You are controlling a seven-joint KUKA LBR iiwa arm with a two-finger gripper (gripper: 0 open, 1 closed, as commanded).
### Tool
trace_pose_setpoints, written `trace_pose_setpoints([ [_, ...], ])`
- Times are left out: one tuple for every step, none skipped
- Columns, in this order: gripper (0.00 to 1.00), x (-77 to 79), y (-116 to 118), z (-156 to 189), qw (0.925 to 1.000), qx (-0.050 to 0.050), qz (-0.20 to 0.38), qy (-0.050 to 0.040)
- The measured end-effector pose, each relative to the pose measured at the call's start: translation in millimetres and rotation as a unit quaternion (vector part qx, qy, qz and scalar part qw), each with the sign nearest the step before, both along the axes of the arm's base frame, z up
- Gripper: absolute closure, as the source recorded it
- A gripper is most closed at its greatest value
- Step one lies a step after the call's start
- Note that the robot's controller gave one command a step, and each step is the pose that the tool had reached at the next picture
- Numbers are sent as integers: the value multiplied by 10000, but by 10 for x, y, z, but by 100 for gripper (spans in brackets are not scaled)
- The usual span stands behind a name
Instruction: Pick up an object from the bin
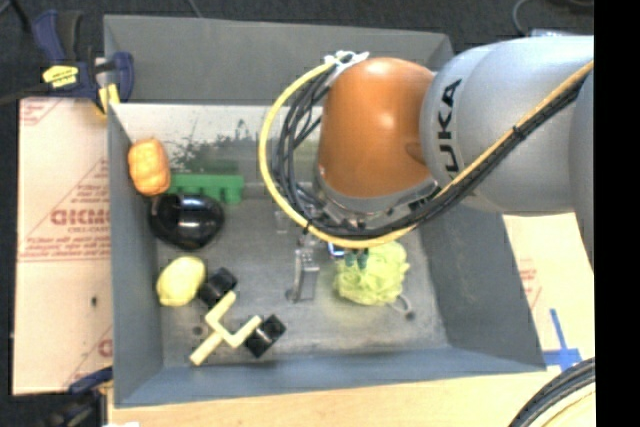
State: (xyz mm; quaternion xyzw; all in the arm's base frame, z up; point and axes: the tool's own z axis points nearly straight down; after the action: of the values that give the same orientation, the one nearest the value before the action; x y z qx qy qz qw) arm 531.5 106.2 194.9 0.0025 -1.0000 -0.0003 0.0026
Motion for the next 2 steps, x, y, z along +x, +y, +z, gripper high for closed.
trace_pose_setpoints([
  [0, 14, -5, 44, 10000, 5, -13, -38],
  [0, 112, -180, -182, 9988, 14, 474, -73],
])
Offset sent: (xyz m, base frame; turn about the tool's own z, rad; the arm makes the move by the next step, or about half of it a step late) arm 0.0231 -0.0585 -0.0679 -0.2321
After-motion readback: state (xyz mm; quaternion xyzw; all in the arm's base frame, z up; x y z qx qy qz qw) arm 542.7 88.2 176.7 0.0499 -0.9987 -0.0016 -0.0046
